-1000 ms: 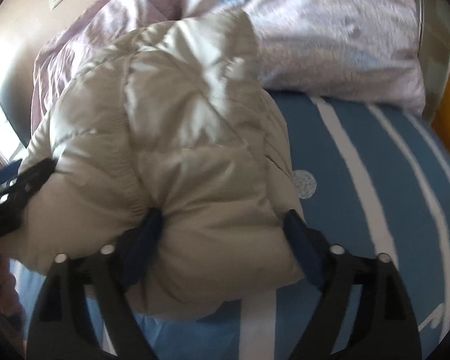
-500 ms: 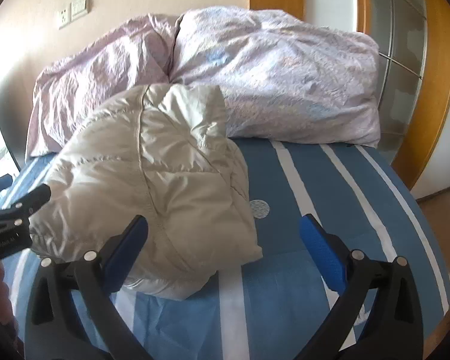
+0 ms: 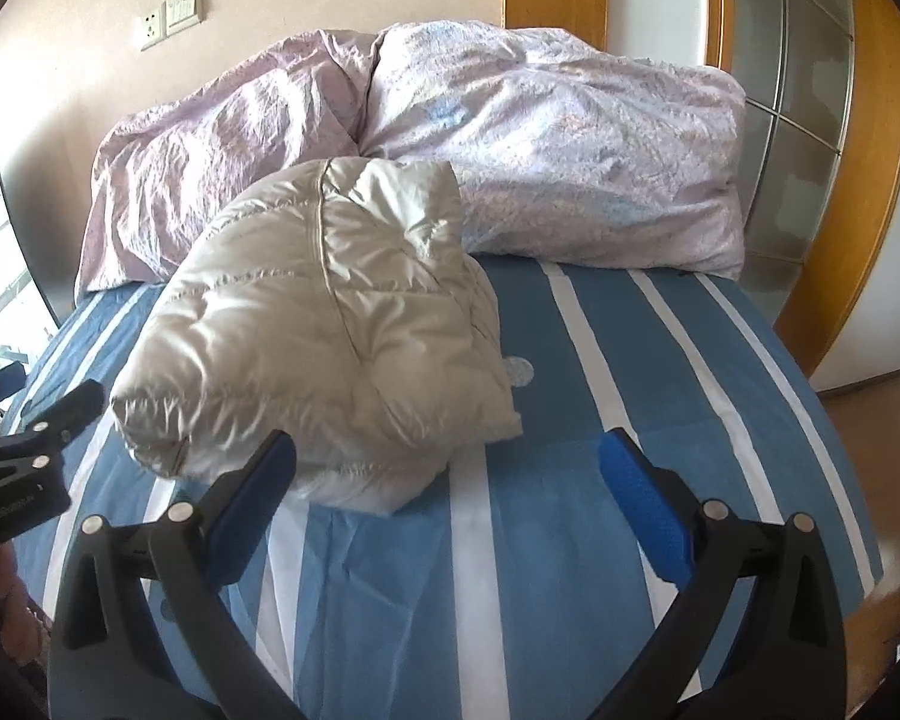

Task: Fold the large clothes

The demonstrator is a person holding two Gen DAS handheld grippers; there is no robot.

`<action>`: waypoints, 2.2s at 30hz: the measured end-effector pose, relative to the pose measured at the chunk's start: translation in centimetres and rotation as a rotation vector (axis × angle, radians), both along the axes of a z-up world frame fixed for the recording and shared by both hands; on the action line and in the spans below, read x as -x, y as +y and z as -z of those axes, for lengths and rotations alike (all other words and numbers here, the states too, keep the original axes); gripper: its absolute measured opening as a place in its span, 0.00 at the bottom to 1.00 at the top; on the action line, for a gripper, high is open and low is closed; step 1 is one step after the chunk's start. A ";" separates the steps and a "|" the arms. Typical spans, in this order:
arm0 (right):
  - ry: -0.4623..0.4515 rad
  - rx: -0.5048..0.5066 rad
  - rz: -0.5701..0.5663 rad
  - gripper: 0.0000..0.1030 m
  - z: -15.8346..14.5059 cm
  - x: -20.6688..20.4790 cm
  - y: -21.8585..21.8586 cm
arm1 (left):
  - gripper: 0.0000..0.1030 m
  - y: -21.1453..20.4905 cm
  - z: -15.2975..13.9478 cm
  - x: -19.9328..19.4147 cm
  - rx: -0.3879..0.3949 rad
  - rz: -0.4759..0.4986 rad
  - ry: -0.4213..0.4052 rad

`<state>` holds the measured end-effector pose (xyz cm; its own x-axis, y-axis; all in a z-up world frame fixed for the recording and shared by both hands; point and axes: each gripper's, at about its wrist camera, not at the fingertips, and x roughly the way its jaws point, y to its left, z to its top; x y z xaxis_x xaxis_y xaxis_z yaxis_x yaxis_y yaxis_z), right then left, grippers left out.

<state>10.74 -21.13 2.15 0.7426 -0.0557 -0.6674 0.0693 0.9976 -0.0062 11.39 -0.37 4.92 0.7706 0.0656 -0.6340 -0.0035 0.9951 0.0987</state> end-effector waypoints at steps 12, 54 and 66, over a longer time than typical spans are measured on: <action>0.065 0.005 -0.014 0.98 0.5 2.6 0.3 | 0.99 2.1 -0.2 3.2 0.040 -0.034 0.104; 0.226 0.065 -0.054 0.98 1.0 3.8 2.4 | 0.99 -0.2 1.8 4.4 0.027 0.000 0.288; 0.256 0.056 -0.071 0.98 1.4 3.5 2.8 | 0.99 -0.1 1.9 4.1 0.027 0.005 0.311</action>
<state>7.25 -18.30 0.75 0.5538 -0.0522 -0.8310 -0.0115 0.9975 -0.0702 7.28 -0.50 2.98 0.5398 0.0425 -0.8407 0.0277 0.9973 0.0682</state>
